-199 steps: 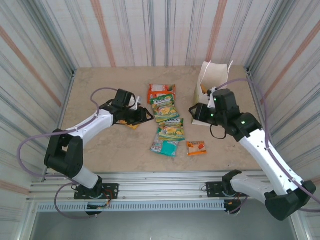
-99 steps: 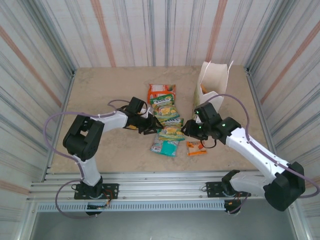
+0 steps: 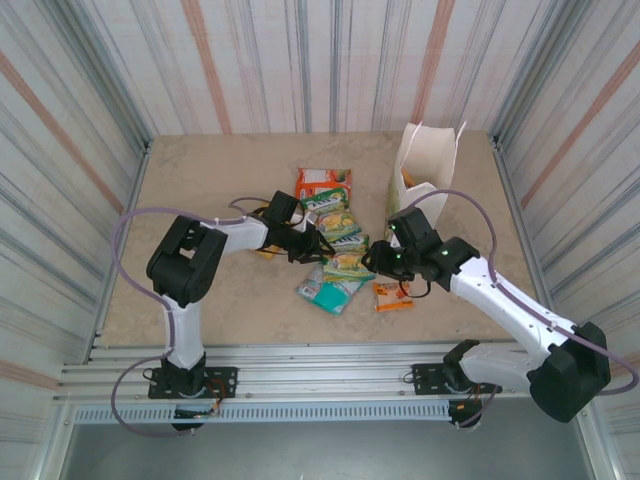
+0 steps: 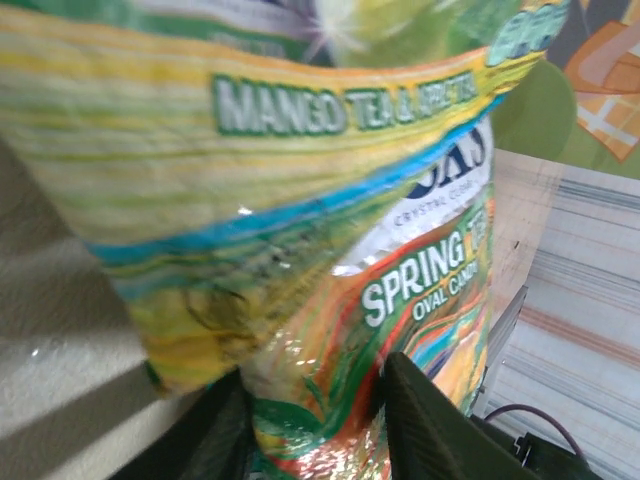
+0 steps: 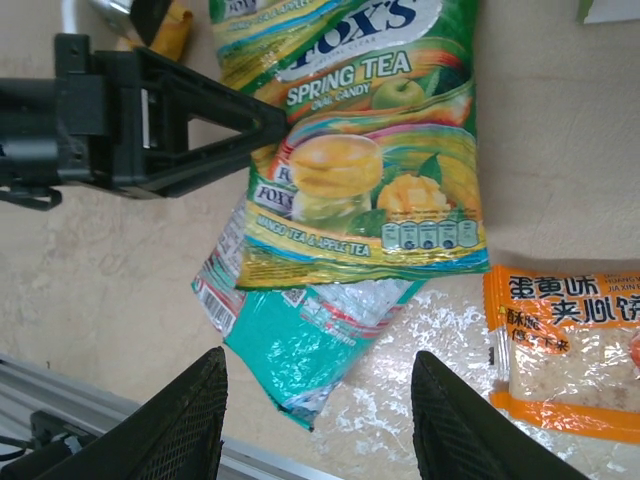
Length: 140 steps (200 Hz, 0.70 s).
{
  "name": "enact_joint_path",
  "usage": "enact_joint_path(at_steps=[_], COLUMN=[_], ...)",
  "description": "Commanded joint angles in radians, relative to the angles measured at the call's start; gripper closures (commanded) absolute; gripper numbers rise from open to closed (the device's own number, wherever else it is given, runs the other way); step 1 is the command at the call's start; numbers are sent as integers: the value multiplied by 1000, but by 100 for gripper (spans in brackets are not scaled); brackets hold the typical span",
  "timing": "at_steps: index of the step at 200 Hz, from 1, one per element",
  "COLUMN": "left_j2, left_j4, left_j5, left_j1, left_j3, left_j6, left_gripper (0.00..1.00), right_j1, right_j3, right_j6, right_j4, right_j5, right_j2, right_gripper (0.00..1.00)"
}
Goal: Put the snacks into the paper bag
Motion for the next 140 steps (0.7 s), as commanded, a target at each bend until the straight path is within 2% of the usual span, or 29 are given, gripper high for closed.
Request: enact_joint_path(at_steps=[1,20,62,98,140], left_j2=[4,-42,-162,-284,-448], left_j4=[-18,-40,-43,-7,-13], left_j5=[28,16,3,30,46], left_j1=[-6,-4,3,3,3], left_j3=[27,8,-47,-95,-114], left_j6=[9,38,95,151,281], left_gripper=[74,80,88,90,92], right_j1=[-11,-28,-89,-118,-184], right_j3=[-14,-17,-16,9,55], right_j6=[6,-11,-61,-192,-331], right_j4=[-1,-5,10,39,71], right_j5=[16,4,-33,-91,-212], right_j2=[-36,-64,-130,-178,-174], right_gripper=[49,49,49,48,44])
